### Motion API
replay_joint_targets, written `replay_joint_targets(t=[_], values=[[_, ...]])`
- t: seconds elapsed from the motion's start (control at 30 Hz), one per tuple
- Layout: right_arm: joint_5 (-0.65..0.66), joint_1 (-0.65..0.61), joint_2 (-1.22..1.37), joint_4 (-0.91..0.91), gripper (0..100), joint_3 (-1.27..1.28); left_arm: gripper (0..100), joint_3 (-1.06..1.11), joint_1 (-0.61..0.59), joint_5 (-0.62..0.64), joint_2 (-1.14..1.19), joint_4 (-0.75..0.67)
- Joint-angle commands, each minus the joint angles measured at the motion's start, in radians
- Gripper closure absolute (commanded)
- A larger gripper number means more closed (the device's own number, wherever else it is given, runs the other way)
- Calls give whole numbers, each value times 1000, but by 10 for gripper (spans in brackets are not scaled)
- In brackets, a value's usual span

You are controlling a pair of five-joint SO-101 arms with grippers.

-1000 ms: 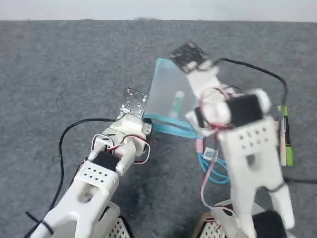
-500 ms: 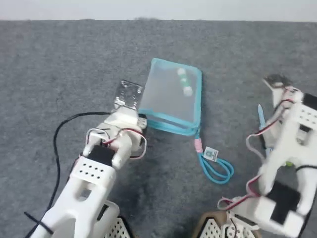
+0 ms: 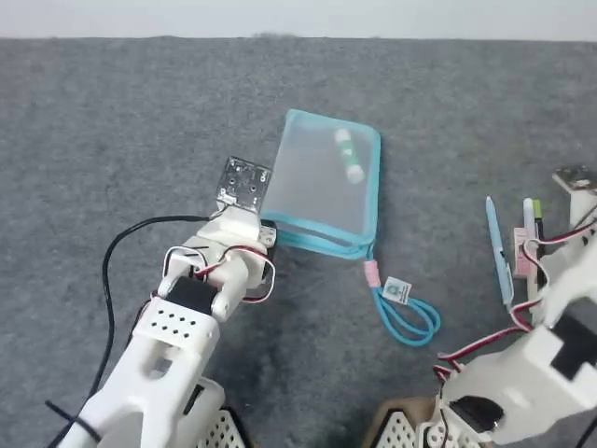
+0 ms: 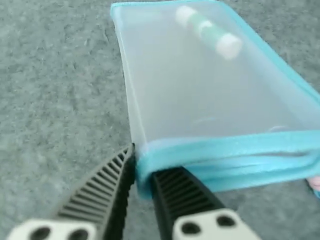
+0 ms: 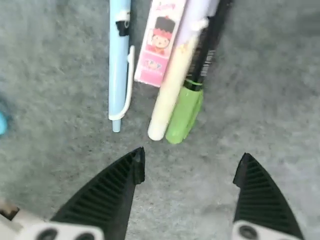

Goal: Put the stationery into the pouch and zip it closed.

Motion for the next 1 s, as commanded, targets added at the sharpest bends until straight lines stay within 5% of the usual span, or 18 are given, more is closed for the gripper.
replay_joint_targets(t=[0.0,0.97], values=[[32,12,15,-38,765,-49,988,-15,3,-11,11,-40],[-57,-4,252,-226,834,-124,988,2,9,-9,11,-41]])
